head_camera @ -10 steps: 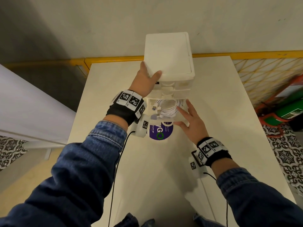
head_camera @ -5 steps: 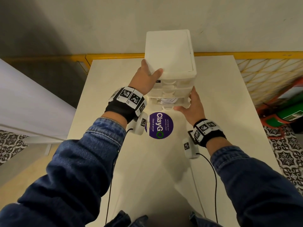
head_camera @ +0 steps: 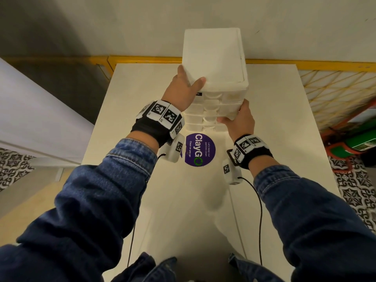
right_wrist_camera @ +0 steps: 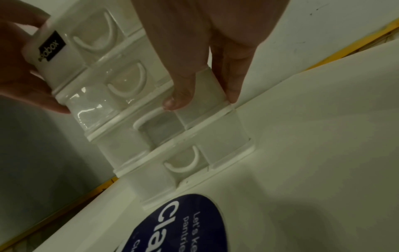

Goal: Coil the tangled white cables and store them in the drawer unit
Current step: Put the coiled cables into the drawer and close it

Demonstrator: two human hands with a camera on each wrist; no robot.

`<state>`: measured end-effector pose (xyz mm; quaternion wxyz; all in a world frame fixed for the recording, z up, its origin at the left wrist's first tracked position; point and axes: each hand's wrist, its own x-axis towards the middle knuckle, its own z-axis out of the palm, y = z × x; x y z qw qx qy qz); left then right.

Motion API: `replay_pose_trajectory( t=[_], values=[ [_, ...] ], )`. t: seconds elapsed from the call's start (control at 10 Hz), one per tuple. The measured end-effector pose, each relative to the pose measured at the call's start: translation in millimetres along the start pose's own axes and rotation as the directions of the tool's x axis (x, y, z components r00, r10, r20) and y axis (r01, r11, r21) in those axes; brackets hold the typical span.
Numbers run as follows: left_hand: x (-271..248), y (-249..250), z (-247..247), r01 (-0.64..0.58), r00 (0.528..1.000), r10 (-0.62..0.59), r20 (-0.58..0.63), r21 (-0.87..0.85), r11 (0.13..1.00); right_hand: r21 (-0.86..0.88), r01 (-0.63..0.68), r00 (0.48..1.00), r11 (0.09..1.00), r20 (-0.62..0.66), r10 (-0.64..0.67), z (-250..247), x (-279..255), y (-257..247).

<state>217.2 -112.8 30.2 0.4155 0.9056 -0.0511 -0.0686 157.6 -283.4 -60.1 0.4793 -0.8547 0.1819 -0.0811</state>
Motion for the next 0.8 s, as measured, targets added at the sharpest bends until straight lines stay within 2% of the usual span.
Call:
replay_pose_trajectory(
  t=[0.4,0.6,0.7,0.8],
  values=[
    [-6,-2,-6,0.004,1.0,-0.004,0.005,-0.064,0.998,-0.01,0.006,1.0,1.0,0.011,-0.006,1,-3,1],
    [-19,5,-6,0.065,0.997,-0.068,-0.029,-0.1,0.993,0.015,0.039,0.999,0.999,0.037,-0.04,-3,-9,1],
    [-27,0,-9,0.132,0.99,-0.138,-0.022,-0.164,0.978,0.045,0.056,0.995,0.997,0.081,-0.059,-4,-15,0],
    [-45,-18,-14,0.191,0.979,-0.201,-0.023,-0.208,0.959,-0.004,0.015,0.993,1.0,0.116,-0.014,-4,-26,3]
  ],
)
